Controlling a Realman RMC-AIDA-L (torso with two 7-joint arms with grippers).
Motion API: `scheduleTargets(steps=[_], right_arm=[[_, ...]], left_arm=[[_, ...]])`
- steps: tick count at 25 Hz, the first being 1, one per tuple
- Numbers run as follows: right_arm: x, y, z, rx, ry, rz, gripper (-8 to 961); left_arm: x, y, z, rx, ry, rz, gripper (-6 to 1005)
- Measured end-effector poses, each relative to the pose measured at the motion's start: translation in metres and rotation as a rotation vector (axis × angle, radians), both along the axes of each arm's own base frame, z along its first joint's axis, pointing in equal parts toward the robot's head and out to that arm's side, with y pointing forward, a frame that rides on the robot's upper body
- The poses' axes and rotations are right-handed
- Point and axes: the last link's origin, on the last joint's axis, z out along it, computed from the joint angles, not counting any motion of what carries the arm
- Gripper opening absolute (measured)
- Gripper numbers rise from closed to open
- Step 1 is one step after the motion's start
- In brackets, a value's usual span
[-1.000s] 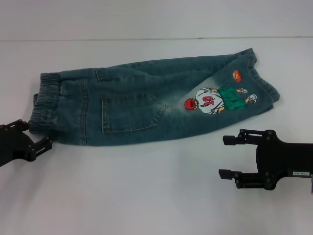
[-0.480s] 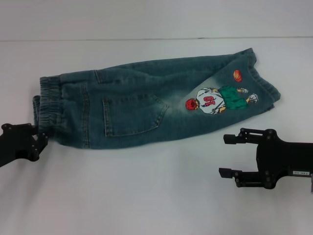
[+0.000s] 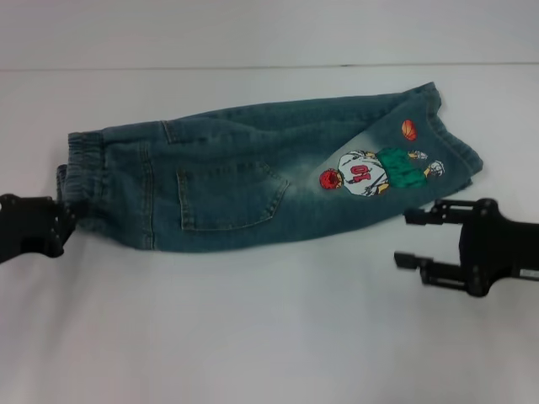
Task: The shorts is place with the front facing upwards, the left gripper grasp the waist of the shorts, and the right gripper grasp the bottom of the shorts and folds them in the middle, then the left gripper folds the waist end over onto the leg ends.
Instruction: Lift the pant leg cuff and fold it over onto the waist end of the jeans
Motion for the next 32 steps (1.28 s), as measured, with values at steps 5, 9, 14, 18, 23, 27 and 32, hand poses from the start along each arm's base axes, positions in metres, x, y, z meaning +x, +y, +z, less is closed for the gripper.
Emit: scheduleTargets(steps=[5,9,14,18,23,27,32], right_arm=[[0.000,0.017,0.005,0.099,0.008,-0.042,620],[-0.003,0.038,-0.002,0.199,0.039,-0.086,569],[-0.008,0.055,-0.015,0.270,0.064,-0.115,366],[-0.010,0.066,-0.025,0.286,0.041,-0.143,199],[-0.021,0.077,-0.053,0.264,0.007,-0.141,-1],[-0.034,0.082,-0.076,0.219,-0.037,-0.111,-1],[-0.054,0.085,-0.103,0.168,-0.070,-0.066,-1]], left_arm=[[0.011,0.006,0.012,-0.006,-0.010,-0.013,36],[0.032,0.015,0.036,-0.007,-0.072,-0.036,36],[0.061,0.028,0.058,-0.014,-0.103,-0.076,36],[0.091,0.038,0.073,-0.015,-0.146,-0.142,36],[0.136,0.050,0.080,-0.062,-0.206,-0.253,35],[0.171,0.061,0.074,-0.139,-0.211,-0.303,35],[0.201,0.066,0.063,-0.197,-0.205,-0.347,35]])
